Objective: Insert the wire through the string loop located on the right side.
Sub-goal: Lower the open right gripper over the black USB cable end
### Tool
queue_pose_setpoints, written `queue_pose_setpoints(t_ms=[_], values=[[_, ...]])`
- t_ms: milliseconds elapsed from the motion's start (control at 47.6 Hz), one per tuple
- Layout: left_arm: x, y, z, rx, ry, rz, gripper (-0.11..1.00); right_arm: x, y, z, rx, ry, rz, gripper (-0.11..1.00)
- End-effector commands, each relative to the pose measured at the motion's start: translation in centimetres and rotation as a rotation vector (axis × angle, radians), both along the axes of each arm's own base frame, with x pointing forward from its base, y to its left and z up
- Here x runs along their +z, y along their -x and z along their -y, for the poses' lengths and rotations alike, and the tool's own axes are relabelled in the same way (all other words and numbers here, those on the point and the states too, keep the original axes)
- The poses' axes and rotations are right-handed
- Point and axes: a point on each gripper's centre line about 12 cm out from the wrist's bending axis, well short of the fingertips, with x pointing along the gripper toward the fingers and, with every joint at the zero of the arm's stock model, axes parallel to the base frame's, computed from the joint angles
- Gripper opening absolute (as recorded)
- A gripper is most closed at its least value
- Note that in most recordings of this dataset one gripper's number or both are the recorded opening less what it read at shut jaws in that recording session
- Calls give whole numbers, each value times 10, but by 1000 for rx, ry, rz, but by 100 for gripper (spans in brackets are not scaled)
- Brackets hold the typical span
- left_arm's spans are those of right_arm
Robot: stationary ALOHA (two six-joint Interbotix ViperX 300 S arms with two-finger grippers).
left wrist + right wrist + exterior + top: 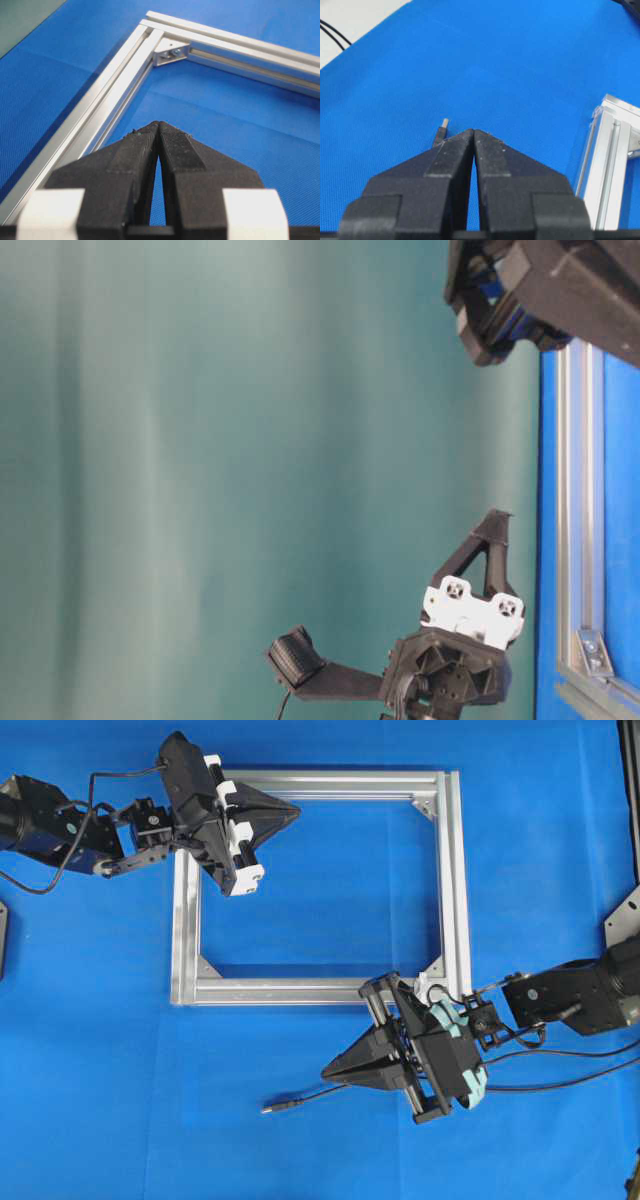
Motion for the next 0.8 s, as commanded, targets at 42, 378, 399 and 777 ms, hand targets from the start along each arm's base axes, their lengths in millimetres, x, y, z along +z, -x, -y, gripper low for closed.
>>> queue_pose_setpoints(t_ms=[42,378,399,777], values=[[25,-6,2,-22,-35,58,0,19,-3,-6,14,-10,47,-1],[24,-5,2,-21,-32,56,0,19,-3,-17,39,-9,24,-6],[24,-5,2,-21,-32,56,0,19,-3,-17,38,-9,21,-6],[22,-5,3,-23,-28,44,0,17,0,-19,27,-76,-12,38]])
